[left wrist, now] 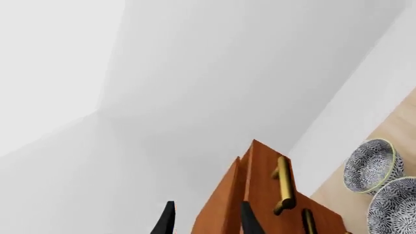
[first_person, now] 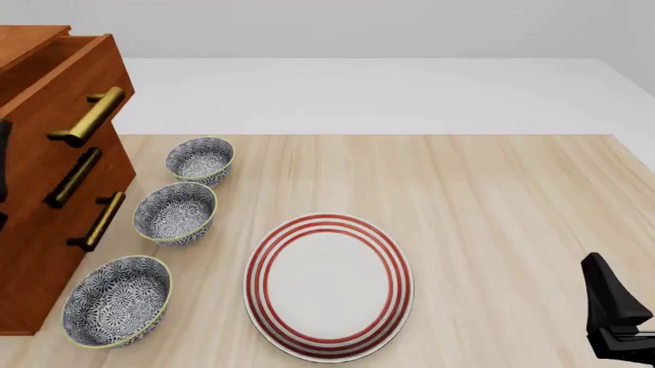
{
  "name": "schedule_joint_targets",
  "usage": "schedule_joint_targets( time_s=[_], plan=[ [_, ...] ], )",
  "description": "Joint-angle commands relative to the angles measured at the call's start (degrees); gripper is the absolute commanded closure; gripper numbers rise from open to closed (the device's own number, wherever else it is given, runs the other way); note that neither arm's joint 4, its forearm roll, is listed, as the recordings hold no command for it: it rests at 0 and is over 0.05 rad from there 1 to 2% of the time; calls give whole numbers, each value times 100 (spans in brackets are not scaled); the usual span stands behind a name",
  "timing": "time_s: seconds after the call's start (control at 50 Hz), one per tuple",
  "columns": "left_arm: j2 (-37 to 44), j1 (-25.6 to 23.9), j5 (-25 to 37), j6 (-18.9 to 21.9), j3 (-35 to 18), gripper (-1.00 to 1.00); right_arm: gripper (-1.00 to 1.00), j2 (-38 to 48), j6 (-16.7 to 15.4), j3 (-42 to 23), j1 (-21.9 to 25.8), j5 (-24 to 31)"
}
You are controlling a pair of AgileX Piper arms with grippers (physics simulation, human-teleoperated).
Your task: Open the top drawer of the cabinet.
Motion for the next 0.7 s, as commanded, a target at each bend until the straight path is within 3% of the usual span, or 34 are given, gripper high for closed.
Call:
schedule_joint_targets(
  time_s=[0.02,0.04,0.06,0.1,0.14,0.22,0.3,0.34,0.36,0.38,0.4,0.46,0.54,0.66,0.68,0.7],
  plan=[
    [-44,-103,1330,-1155,-1246,-100,-100,0,1,0,0,0],
    [27,-44,1398,-1318,-1401,-100,-100,-1,1,0,0,0],
    [27,-79,1398,-1192,-1365,-100,-100,0,0,0,-1,0],
    [208,57,1618,-1623,-1727,-100,-100,1,-1,0,0,0],
    [275,57,1718,-1719,-1828,-100,-100,0,2,0,0,0],
    [511,152,2144,-2396,-2311,-100,-100,0,1,0,0,0],
    [761,363,2031,-2512,-2350,-100,-100,0,1,0,0,0],
    [905,256,2315,-2816,-2586,-100,-100,0,0,0,0,0],
    [870,249,2247,-2726,-2539,-100,-100,-2,0,0,0,0],
    [985,285,2391,-3043,-2753,-100,-100,1,0,0,0,0],
    [1472,803,2646,-3857,-3293,-100,-100,0,1,0,2,0],
    [1397,400,2905,-3585,-3226,-100,-100,0,1,0,0,0],
    [1790,585,3324,-4077,-3564,-100,-100,1,0,0,-1,0],
    [1912,705,3682,-4474,-3994,-100,-100,0,0,0,0,0],
    [2035,785,3857,-4866,-4261,-100,-100,1,0,0,0,0],
    [2036,828,3905,-4938,-4366,-100,-100,1,0,0,1,0]
  ],
)
